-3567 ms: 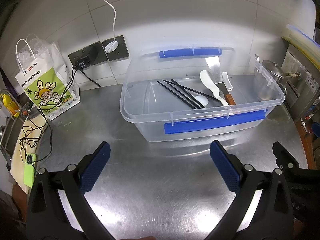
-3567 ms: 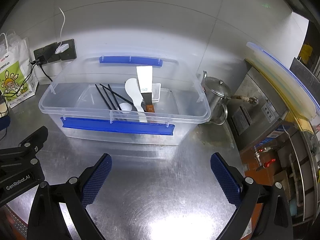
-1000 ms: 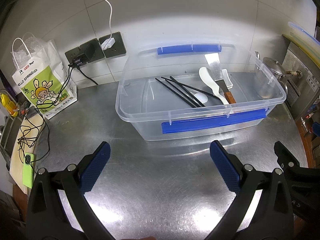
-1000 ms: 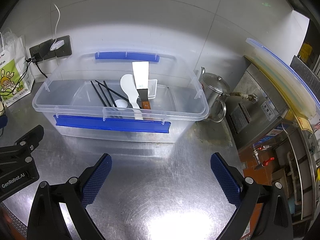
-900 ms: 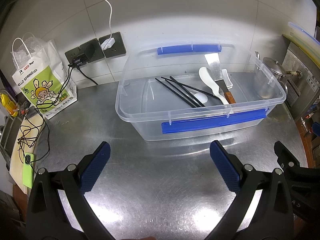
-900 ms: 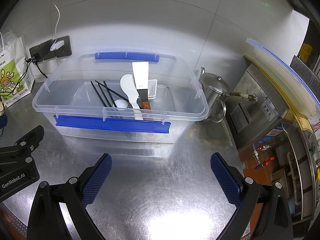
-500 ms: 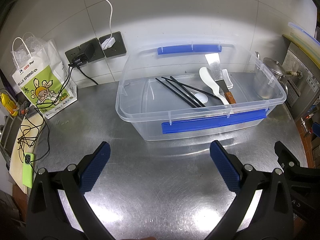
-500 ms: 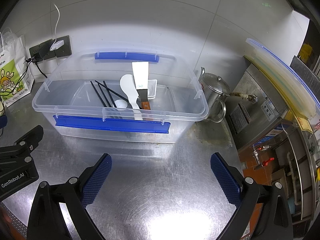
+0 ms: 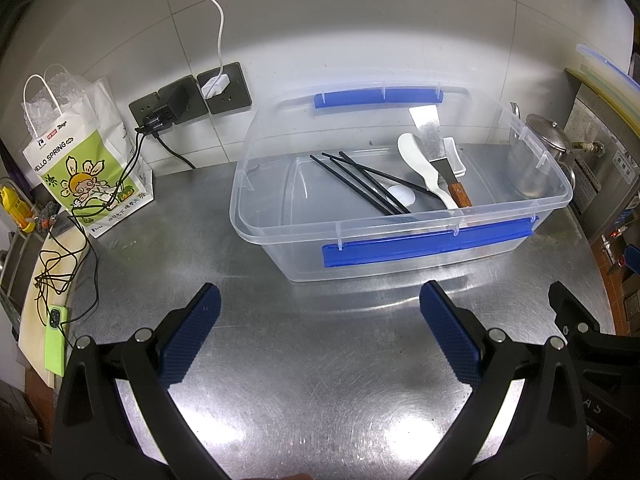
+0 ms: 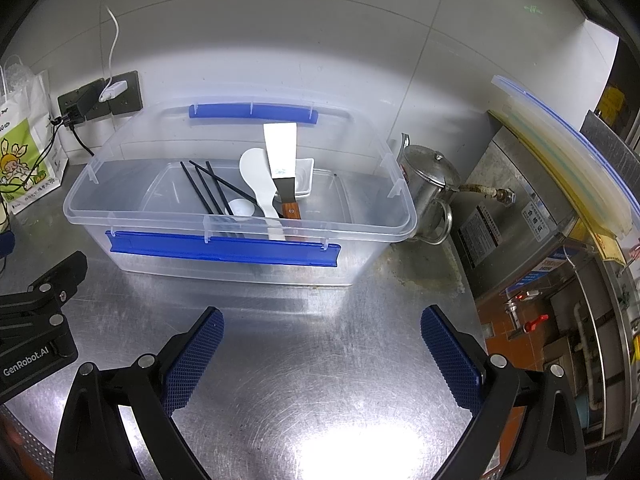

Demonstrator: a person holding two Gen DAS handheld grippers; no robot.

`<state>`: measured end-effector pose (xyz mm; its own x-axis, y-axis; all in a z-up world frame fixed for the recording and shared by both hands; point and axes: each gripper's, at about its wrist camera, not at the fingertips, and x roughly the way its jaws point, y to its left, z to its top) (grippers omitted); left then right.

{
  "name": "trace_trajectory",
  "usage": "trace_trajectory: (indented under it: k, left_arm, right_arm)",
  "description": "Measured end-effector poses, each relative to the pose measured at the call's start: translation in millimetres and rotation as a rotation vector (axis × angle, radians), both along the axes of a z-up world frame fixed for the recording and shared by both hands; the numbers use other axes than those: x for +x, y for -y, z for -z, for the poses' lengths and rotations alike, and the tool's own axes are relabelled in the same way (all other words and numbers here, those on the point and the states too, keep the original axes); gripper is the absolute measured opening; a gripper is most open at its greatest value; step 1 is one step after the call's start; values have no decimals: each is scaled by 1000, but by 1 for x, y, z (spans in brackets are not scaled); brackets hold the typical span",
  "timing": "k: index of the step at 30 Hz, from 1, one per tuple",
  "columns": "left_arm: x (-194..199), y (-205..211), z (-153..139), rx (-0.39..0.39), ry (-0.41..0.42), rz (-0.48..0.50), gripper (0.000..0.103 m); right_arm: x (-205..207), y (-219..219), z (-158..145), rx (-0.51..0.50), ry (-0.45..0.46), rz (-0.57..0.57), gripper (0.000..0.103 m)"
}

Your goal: Organize utensils

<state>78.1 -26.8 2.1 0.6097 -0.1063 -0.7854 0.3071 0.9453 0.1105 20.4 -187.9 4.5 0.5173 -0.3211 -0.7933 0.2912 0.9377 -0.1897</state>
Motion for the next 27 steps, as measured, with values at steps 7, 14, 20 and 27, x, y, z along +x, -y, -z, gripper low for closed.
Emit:
trace_trajectory:
  k: [7, 14, 20, 27]
  left_arm:
    - [2, 1, 1, -2, -5, 2, 96]
    - [7, 2, 1, -14, -17, 10, 96]
    - [8, 3, -4, -16, 14, 10, 96]
    - [10, 4, -2, -17, -3, 16, 96]
  right_arm:
    - [0, 0, 0, 0, 1, 0, 98]
    - [3, 1, -1, -7, -2, 5, 98]
    - [5, 2, -3, -18, 3, 10, 98]
    - [6, 3, -4, 3, 5, 6, 98]
